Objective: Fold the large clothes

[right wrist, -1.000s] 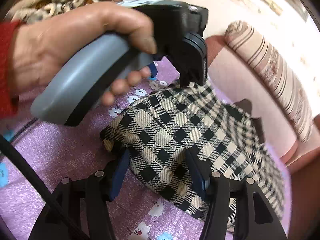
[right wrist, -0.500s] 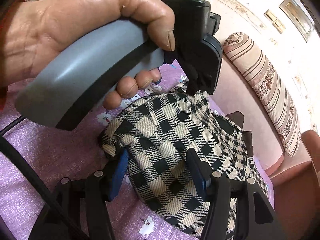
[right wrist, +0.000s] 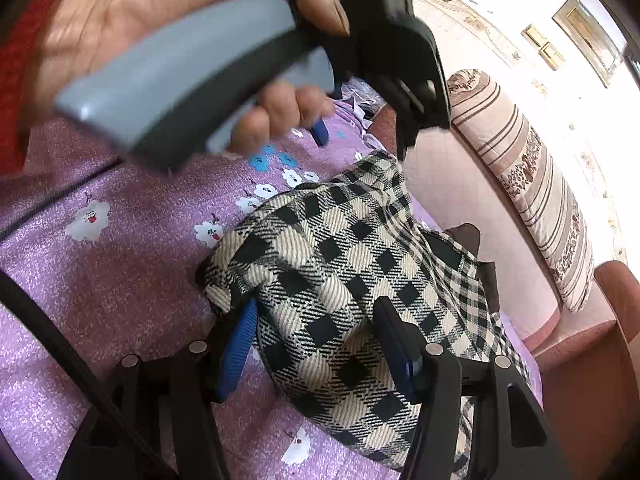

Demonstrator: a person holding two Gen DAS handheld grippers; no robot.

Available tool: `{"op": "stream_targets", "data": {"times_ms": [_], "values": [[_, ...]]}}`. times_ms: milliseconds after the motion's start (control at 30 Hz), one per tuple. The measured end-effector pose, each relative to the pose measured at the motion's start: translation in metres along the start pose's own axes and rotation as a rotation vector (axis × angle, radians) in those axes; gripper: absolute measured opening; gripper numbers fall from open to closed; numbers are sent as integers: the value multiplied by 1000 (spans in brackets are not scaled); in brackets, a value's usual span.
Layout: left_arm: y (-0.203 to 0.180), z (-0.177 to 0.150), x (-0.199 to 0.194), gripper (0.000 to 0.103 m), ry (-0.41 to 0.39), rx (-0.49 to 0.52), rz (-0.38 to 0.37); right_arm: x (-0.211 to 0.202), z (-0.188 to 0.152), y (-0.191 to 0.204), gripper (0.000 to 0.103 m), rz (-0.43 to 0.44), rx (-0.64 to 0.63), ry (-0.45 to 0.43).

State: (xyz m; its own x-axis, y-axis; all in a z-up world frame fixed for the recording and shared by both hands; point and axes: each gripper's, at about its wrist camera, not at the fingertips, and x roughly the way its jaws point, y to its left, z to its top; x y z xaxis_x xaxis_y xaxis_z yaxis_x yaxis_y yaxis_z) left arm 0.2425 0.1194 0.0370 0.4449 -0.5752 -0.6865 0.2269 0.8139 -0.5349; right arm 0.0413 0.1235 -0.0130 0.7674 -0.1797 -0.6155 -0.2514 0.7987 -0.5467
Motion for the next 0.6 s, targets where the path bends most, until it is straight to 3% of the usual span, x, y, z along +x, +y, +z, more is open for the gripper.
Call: {"op": "stream_targets", "data": {"times_ms": [133, 267, 333, 467, 600], "values": [[-1, -3, 12, 76, 77, 30, -42, -3, -2, 1, 63, -13, 1, 6], [-10, -14, 36, 76, 164, 72, -30, -2, -1, 2, 63, -23, -18, 8], [-16, -16, 42, 81, 157, 100, -19, 0, 0, 2, 63, -16, -22, 12], [-27, -22, 50, 88, 175, 111, -69, 7, 4, -2, 63, 2, -14, 19], [-33, -24, 55, 91, 179, 153, -74, 11, 5, -6, 63, 22, 0, 23]]}}
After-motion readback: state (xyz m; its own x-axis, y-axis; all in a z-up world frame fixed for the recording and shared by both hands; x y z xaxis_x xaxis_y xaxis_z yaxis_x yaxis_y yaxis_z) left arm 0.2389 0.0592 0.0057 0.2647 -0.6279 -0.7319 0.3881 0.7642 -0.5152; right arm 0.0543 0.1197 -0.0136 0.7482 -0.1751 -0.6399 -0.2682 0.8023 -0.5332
